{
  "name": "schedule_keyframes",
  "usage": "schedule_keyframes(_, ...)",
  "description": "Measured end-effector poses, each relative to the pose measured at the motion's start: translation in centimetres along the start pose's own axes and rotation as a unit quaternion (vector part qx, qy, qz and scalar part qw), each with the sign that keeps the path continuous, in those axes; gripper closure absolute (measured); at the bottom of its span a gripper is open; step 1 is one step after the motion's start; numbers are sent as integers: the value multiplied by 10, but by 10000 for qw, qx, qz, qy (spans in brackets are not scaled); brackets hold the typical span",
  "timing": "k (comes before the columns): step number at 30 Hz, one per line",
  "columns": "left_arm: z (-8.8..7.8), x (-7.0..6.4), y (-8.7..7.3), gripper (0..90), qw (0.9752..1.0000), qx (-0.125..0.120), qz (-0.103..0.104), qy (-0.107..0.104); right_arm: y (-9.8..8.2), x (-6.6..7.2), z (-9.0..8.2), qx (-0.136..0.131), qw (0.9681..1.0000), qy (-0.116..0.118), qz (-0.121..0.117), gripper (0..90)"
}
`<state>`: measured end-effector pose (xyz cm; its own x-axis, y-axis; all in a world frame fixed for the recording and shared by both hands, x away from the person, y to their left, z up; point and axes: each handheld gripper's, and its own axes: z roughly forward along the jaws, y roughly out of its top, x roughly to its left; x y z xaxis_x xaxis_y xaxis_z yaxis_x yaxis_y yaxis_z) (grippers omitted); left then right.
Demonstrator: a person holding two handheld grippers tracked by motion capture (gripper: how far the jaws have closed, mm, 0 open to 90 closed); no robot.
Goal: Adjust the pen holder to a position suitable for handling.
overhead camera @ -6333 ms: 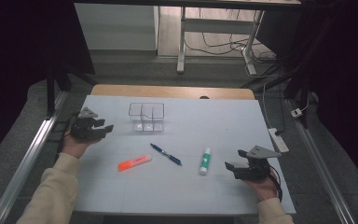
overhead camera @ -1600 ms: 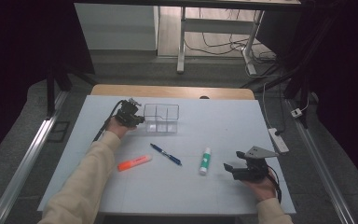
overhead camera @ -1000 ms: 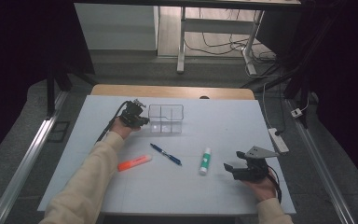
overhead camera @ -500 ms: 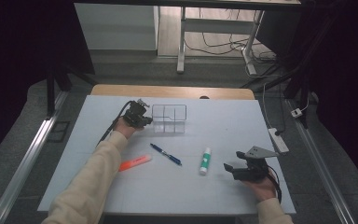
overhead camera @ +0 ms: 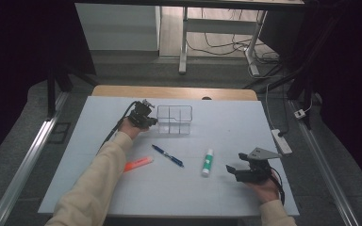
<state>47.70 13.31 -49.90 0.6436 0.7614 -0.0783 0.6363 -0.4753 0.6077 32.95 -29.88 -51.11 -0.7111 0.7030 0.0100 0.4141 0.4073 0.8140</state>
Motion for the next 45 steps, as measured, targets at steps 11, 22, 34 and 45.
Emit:
schedule_keyframes(11, 5, -5, 6, 889, 10000, -9, 18, -41, 0, 0, 0, 20, 10000, -7, 5, 227)
schedule_keyframes(22, 6, -4, 5, 889, 10000, -47, 0, -80, -1, -1, -1, 6, 10000, -18, 18, 226)
schedule_keyframes(34, -16, -3, -4, 888, 9998, -163, 135, -30, -1, 0, -4, -73, 9999, -67, -19, 232)
schedule_keyframes(45, -42, -10, -28, 880, 9992, -302, 257, -46, -1, -1, -4, -65, 10000, -60, -12, 232)
